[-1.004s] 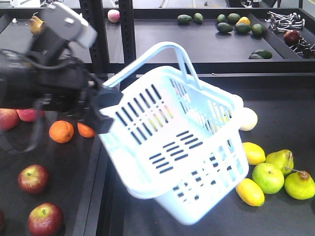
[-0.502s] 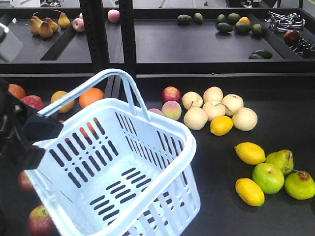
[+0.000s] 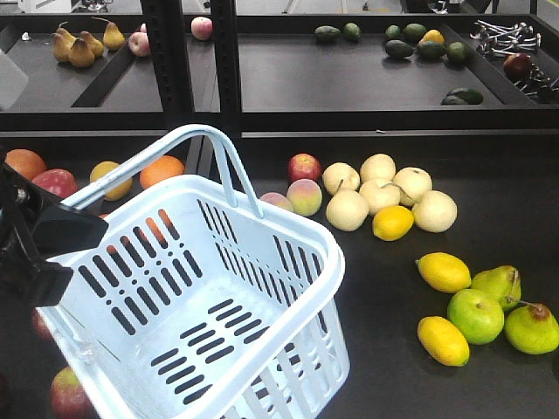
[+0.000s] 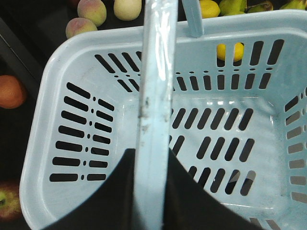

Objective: Pick three apples into basket with both arms
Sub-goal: 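Hold the basket in the left gripper while the base backs away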

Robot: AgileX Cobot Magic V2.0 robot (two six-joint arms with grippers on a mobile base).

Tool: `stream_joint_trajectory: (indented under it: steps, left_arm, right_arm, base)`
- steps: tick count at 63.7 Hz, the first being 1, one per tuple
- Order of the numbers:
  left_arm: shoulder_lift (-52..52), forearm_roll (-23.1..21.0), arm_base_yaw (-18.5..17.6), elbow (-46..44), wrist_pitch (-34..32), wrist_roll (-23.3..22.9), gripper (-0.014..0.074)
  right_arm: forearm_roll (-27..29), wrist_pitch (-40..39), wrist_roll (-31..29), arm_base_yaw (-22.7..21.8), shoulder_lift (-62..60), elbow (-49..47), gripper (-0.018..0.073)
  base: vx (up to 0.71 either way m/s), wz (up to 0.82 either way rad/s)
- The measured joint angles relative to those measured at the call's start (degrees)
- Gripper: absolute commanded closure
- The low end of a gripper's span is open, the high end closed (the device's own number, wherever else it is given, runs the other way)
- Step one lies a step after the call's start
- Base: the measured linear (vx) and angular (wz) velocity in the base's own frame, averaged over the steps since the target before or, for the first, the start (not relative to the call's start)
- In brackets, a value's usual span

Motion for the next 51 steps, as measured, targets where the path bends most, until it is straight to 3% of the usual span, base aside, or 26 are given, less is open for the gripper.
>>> stream_joint_trajectory:
  steps: [51]
  left_arm:
    - [0.00, 0.00, 0.00, 0.00, 0.00, -0.04, 0.0604]
  right_arm:
    - [0.00, 0.00, 0.00, 0.00, 0.00, 0.00, 0.0568]
  base:
    - [-0.02, 0.05]
